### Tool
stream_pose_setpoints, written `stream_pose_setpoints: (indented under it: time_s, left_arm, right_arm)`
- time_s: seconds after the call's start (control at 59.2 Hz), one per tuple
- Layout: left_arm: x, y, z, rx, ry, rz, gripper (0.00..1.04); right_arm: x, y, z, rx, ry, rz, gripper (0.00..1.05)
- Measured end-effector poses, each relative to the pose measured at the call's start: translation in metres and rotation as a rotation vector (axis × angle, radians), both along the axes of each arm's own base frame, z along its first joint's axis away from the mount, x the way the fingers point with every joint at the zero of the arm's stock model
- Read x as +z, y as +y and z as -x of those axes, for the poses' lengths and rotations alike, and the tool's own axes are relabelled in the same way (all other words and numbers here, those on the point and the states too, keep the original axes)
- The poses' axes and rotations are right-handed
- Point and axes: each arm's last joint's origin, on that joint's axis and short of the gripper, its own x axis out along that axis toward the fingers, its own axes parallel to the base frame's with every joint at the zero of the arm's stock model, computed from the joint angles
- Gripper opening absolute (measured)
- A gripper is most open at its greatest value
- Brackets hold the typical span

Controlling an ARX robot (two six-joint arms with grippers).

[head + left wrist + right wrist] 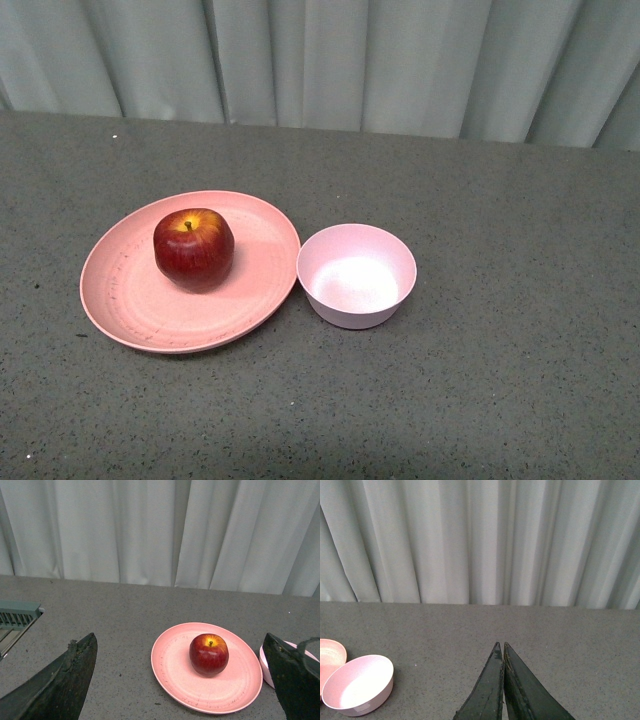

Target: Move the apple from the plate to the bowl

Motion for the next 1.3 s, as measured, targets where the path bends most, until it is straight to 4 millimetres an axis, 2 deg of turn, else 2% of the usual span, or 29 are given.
stream_pose_setpoints:
  time_s: [0.152,0.338,0.727,0.862,0.913,0.997,1.115,1.2,1.301]
  left_arm:
    - [0.0,0.0,0.0,0.001,0.0,0.0,0.98]
    - [0.0,0.0,0.0,0.0,0.0,0.0,0.98]
    - [0.0,0.0,0.0,0.0,0.0,0.0,0.98]
    - [-0.001,0.0,0.0,-0.001,0.036,-0.004,0.98]
    - [-0.003,-0.001,-0.002,-0.008,0.106,-0.006,0.98]
    - [-0.006,-0.002,-0.012,-0.045,0.191,0.002,0.98]
    - [0.007,-0.006,-0.037,-0.105,0.194,0.019,0.98]
    - [0.019,-0.011,-0.07,-0.141,0.185,0.02,0.98]
    - [0.02,-0.018,-0.11,-0.18,0.24,0.022,0.98]
  right_arm:
    - [-0.004,0.0,0.011,0.003,0.019,0.0,0.01]
    - [-0.003,0.0,0.012,0.002,0.006,0.001,0.02]
    - [-0.003,0.0,0.012,0.003,0.006,0.0,0.67]
    - [-0.003,0.0,0.012,0.003,0.006,0.0,0.97]
    - [-0.003,0.0,0.012,0.003,0.006,0.0,0.96]
    - [-0.003,0.0,0.012,0.002,0.005,0.0,0.95]
    - [-0.003,0.0,0.012,0.003,0.005,0.0,0.95]
    - [-0.003,0.0,0.012,0.003,0.005,0.0,0.95]
    - [-0.003,0.0,0.012,0.003,0.005,0.0,0.95]
